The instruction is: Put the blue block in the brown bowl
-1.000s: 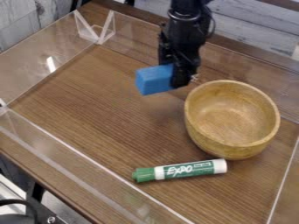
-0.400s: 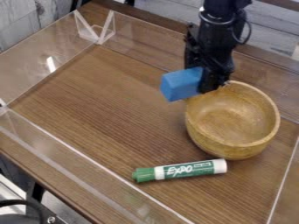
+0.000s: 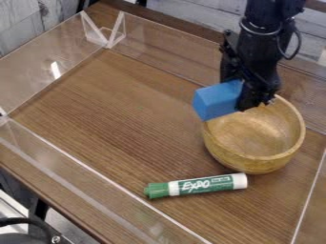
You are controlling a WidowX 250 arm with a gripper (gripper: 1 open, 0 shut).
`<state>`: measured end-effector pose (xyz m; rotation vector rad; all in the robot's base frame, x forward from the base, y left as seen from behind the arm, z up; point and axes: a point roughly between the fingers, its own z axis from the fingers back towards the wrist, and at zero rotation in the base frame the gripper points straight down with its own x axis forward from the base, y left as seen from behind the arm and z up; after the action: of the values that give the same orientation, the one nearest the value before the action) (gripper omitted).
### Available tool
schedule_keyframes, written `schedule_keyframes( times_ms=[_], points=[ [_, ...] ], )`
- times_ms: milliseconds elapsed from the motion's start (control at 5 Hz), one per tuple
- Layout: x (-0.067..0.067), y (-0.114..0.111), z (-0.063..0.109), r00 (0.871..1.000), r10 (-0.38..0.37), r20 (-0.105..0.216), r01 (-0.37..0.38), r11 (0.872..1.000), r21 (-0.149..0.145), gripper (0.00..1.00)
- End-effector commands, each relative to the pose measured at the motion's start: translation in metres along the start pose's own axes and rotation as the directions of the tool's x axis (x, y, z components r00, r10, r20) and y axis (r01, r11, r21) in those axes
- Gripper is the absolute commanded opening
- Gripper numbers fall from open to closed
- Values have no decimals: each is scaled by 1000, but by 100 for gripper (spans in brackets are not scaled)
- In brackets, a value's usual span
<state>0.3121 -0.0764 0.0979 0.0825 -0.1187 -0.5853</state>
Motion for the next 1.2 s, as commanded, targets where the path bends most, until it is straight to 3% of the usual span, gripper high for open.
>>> schedule_keyframes(
  times_ms=[0,1000],
  points=[
    [9,-3,22,997,-6,82,4,1000,22,0],
    [15,-3,8,983,-10,185,9,1000,2,0]
  ],
)
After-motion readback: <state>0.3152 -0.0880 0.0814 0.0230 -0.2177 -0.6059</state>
